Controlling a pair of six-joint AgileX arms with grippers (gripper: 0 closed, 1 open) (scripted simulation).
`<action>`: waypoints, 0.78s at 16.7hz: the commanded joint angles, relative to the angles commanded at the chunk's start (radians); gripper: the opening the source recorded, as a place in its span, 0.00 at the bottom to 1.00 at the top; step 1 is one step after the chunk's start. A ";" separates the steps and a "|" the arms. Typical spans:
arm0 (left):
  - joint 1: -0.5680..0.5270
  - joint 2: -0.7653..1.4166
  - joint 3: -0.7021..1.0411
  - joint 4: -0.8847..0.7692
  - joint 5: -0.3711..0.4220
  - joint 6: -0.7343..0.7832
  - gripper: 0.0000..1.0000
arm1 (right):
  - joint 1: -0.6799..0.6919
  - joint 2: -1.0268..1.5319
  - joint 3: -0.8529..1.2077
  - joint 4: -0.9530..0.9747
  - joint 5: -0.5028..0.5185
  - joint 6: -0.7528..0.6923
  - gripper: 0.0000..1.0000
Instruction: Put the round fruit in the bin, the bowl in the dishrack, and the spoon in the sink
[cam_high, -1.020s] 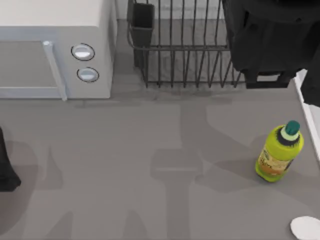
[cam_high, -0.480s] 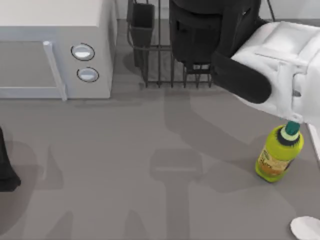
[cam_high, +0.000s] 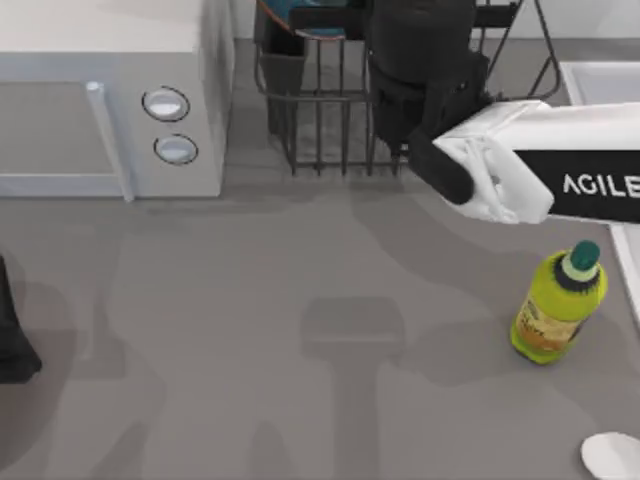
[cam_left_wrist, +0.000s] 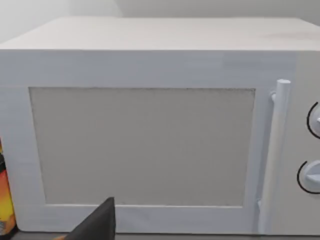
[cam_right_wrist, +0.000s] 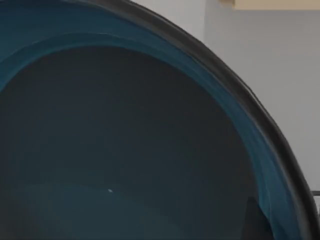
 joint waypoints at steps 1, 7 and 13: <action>0.000 0.000 0.000 0.000 0.000 0.000 1.00 | -0.015 0.014 -0.005 0.017 -0.010 -0.001 0.00; 0.000 0.000 0.000 0.000 0.000 0.000 1.00 | -0.021 0.020 -0.007 0.023 -0.012 -0.001 0.08; 0.000 0.000 0.000 0.000 0.000 0.000 1.00 | -0.021 0.020 -0.007 0.023 -0.012 -0.001 0.53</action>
